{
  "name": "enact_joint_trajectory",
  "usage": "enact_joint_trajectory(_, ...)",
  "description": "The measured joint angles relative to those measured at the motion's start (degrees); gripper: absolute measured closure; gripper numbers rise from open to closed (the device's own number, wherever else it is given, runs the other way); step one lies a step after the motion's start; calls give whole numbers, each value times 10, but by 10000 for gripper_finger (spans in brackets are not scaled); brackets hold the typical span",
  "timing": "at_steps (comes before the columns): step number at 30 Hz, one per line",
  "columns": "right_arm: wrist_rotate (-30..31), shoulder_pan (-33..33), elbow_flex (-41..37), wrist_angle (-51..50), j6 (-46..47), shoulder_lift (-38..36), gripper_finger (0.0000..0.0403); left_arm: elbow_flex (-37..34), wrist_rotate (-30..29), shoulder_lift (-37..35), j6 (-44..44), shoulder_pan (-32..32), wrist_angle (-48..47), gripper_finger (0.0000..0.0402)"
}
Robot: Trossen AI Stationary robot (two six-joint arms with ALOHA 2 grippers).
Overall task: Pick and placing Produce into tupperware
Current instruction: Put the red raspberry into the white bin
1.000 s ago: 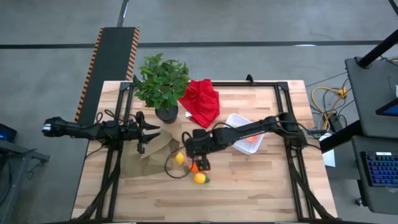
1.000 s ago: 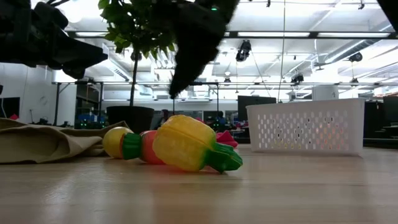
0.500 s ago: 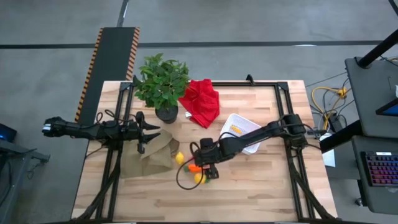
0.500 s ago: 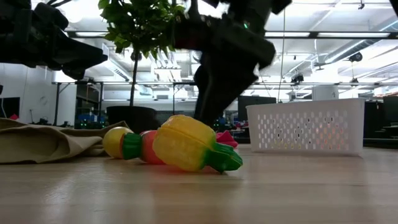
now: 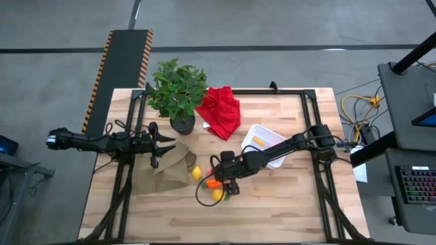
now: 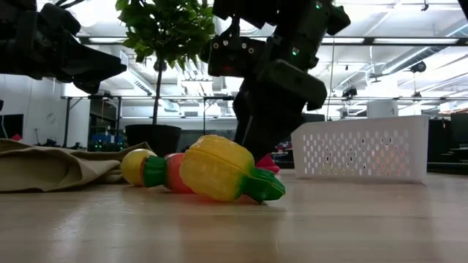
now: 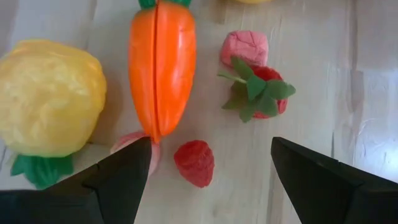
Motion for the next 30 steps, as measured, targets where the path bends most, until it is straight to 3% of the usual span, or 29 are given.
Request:
enact_joint_trajectory(19, 0, 0, -18, 12, 2, 0, 81, 0, 0, 0, 0, 0, 0, 281)
enact_joint_trajectory(30, -5, 0, -30, 9, 26, 0, 180, 0, 0, 0, 0, 0, 0, 281)
